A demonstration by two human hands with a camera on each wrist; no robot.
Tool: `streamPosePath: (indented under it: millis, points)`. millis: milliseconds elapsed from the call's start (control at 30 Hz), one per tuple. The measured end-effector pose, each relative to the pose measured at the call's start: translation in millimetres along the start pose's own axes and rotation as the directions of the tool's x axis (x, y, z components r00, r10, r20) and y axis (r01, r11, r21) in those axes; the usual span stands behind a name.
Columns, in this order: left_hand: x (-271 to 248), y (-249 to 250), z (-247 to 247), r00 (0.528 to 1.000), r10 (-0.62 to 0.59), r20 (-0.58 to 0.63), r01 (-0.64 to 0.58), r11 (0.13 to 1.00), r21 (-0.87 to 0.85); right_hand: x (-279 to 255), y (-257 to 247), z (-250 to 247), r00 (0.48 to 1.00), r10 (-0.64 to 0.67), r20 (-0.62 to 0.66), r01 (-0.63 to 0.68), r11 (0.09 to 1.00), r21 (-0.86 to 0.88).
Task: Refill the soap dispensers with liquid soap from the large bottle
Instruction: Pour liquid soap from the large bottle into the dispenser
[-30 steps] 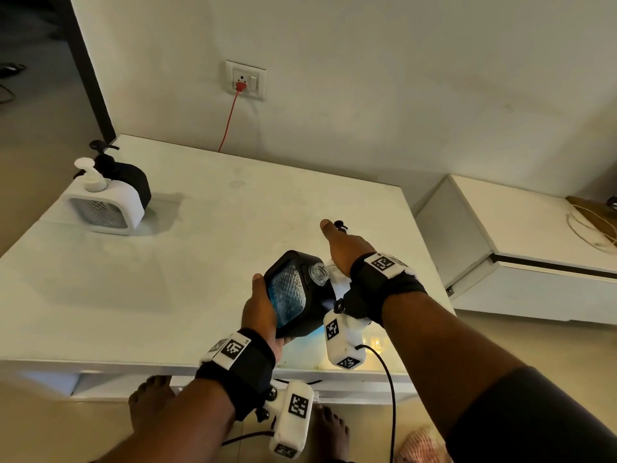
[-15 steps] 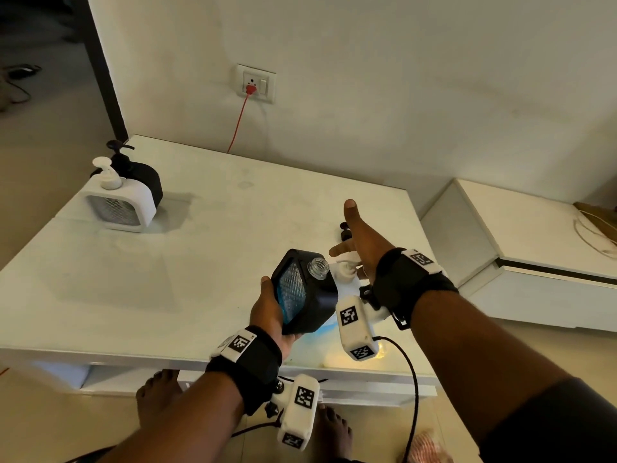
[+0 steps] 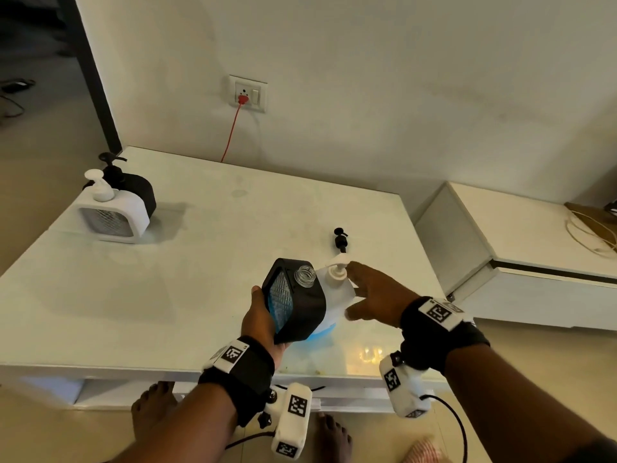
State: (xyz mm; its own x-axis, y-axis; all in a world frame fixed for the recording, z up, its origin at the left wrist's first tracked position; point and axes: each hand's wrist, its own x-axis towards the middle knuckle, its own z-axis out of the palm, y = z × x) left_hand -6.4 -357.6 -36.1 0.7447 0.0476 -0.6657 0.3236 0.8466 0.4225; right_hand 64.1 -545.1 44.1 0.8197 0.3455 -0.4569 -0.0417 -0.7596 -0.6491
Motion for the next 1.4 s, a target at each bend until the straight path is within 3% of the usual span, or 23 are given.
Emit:
streamPosePath:
  millis: [233,700,900,967,1033,1067,1133,1167,1267,1333,1400]
  points:
    - [5.9,0.3,-1.1,1.000,0.005,0.010,-0.005,1.000,-0.003,0.1,-6.7,10.7,0.993,-0.086,-0.085,0.087,0.996,0.016]
    - [17.2,20.0,-10.7,0.989,0.143,-0.028,-0.144,0.989,-0.038,39.8,-25.3,22.8,0.958,-0.197,-0.209,0.211,0.976,0.047]
    - [16.1,19.5,-10.1,0.983,0.176,-0.046,-0.176,0.984,-0.013,44.9,-22.6,24.0,0.966,-0.166,-0.200,0.152,0.985,-0.080]
    - [15.1,18.7,-10.0,0.983,0.178,-0.048,-0.179,0.984,-0.017,38.5,-16.8,25.5,0.974,-0.086,-0.210,0.079,0.996,-0.040]
    - [13.6,18.1,-9.3,0.982,0.173,-0.070,-0.175,0.984,-0.021,25.7,-11.7,25.4,0.941,-0.003,-0.337,0.021,0.999,0.049]
    - [12.6,17.7,-9.2,0.982,0.172,-0.080,-0.174,0.984,-0.028,17.8,-10.5,25.4,0.900,0.011,-0.436,0.008,0.999,0.042]
    - [8.1,16.1,-7.6,0.980,0.175,-0.090,-0.180,0.983,-0.042,-3.8,-15.4,27.2,0.801,-0.023,-0.599,0.003,0.999,-0.034]
    - [5.0,15.0,-6.3,0.979,0.179,-0.094,-0.184,0.982,-0.046,-13.7,-20.5,31.1,0.780,-0.064,-0.622,0.036,0.998,-0.058]
    - [-4.2,7.7,-3.3,0.975,0.203,-0.091,-0.208,0.977,-0.048,-36.0,-36.5,48.4,0.845,-0.196,-0.497,0.194,0.979,-0.055]
    - [-10.7,1.9,-1.7,0.972,0.221,-0.077,-0.225,0.974,-0.038,-39.6,-41.5,59.8,0.894,-0.239,-0.378,0.225,0.971,-0.082]
    - [-17.3,-3.8,-0.4,0.971,0.229,-0.069,-0.231,0.972,-0.036,-39.0,-42.3,66.3,0.907,-0.250,-0.340,0.219,0.967,-0.127]
